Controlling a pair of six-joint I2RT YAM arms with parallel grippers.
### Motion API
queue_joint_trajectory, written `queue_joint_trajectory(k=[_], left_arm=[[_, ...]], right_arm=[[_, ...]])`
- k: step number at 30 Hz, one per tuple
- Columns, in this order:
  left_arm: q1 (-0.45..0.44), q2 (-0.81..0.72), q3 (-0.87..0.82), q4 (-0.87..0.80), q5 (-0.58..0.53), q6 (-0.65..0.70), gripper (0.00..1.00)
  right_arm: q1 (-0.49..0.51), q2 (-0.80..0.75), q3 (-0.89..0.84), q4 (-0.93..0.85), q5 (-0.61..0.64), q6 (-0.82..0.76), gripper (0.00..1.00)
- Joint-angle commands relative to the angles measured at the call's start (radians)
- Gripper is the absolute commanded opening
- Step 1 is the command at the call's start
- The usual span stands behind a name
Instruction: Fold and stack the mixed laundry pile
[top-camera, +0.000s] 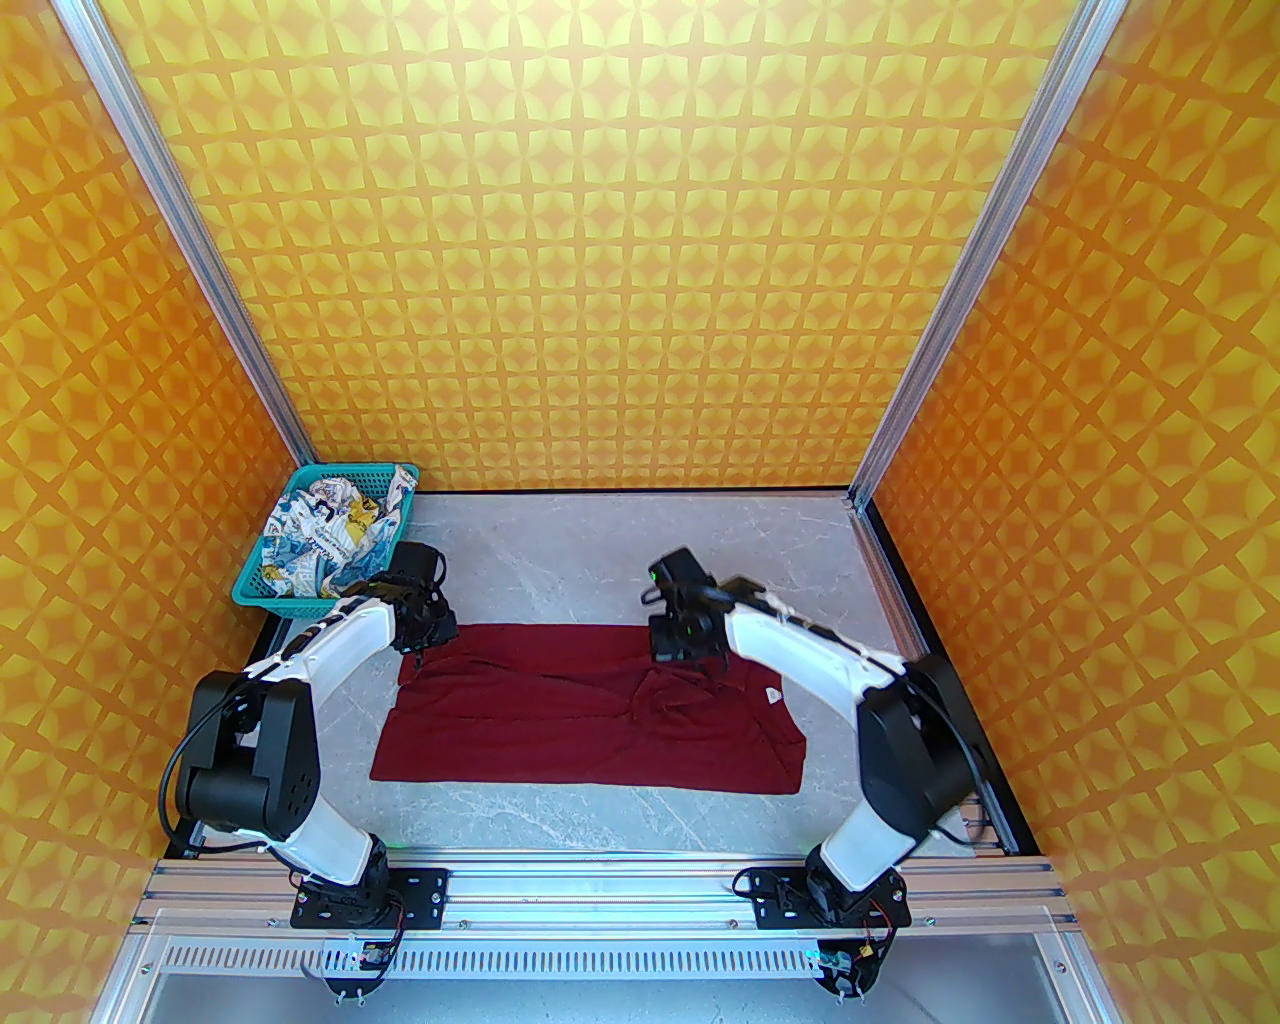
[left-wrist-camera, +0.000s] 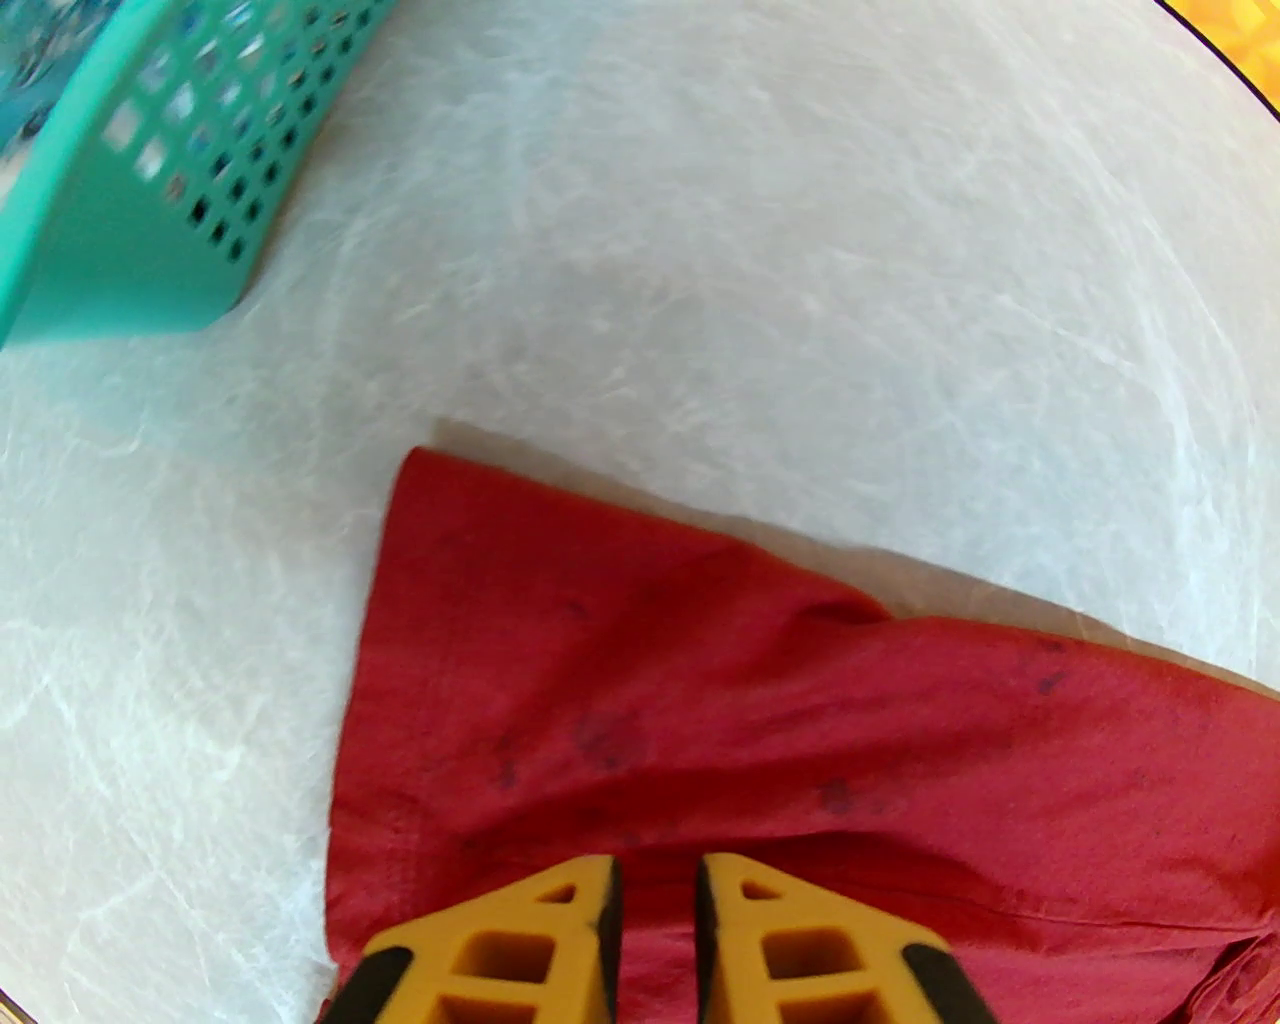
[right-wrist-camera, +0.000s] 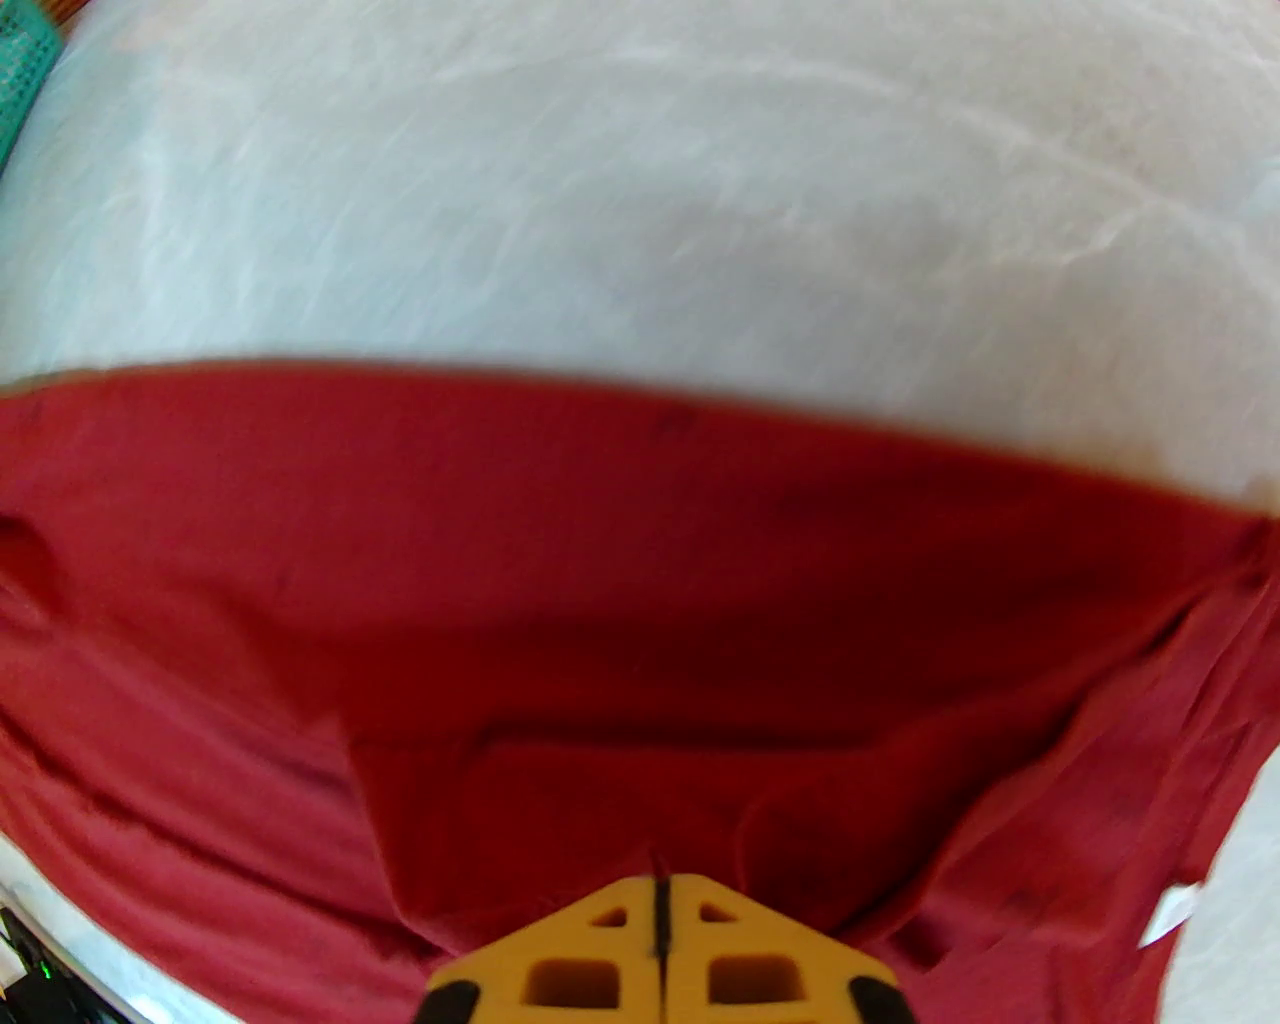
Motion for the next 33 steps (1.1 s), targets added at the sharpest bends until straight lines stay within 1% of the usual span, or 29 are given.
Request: queue_joint_trajectory(k=[1,4,9,13,14,17,19,20,21,23,24,27,30,33], left_arm=[[0.016,-0.017,-0.028,-0.014,0.018,-0.032,0.19],[0.03,-0.022,-0.047,0.004,0.03,-0.049,0.19],[0.064,-0.031,-0.091,0.045,0.061,-0.081,0.19],[0.073,-0.035,-0.106,0.058,0.066,-0.091,0.19],[0.073,-0.032,-0.108,0.062,0.067,-0.093,0.2],[0.074,-0.034,-0.106,0.059,0.068,-0.091,0.21],[0.075,-0.043,-0.099,0.055,0.07,-0.091,0.21],[0.075,-0.049,-0.093,0.051,0.073,-0.086,0.21],[0.075,-0.056,-0.087,0.045,0.074,-0.081,0.21],[0.075,-0.071,-0.078,0.036,0.074,-0.073,0.21],[0.076,-0.078,-0.075,0.035,0.075,-0.07,0.21],[0.075,-0.092,-0.077,0.035,0.082,-0.065,0.21],[0.075,-0.091,-0.081,0.038,0.092,-0.06,0.22],[0.075,-0.088,-0.084,0.042,0.102,-0.056,0.22]], right_arm=[[0.024,-0.045,-0.11,0.11,-0.025,0.086,0.07],[0.038,-0.089,-0.206,0.185,-0.032,0.13,0.07],[0.071,-0.172,-0.326,0.296,-0.014,0.174,0.03],[0.087,-0.224,-0.408,0.373,-0.018,0.211,0.05],[0.093,-0.234,-0.429,0.392,-0.021,0.22,0.08],[0.097,-0.254,-0.437,0.383,-0.039,0.236,0.34],[0.097,-0.278,-0.38,0.269,0.028,0.223,0.43],[0.093,-0.286,-0.335,0.188,0.081,0.211,0.47],[0.082,-0.286,-0.284,0.11,0.117,0.195,0.48],[0.033,-0.273,-0.2,-0.008,0.136,0.163,0.5],[-0.004,-0.258,-0.165,-0.048,0.124,0.141,0.53],[-0.109,-0.189,-0.073,-0.118,0.1,0.058,0.54],[-0.175,-0.07,0.043,-0.159,0.056,-0.025,0.56],[-0.215,0.058,0.152,-0.189,-0.009,-0.057,0.57]])
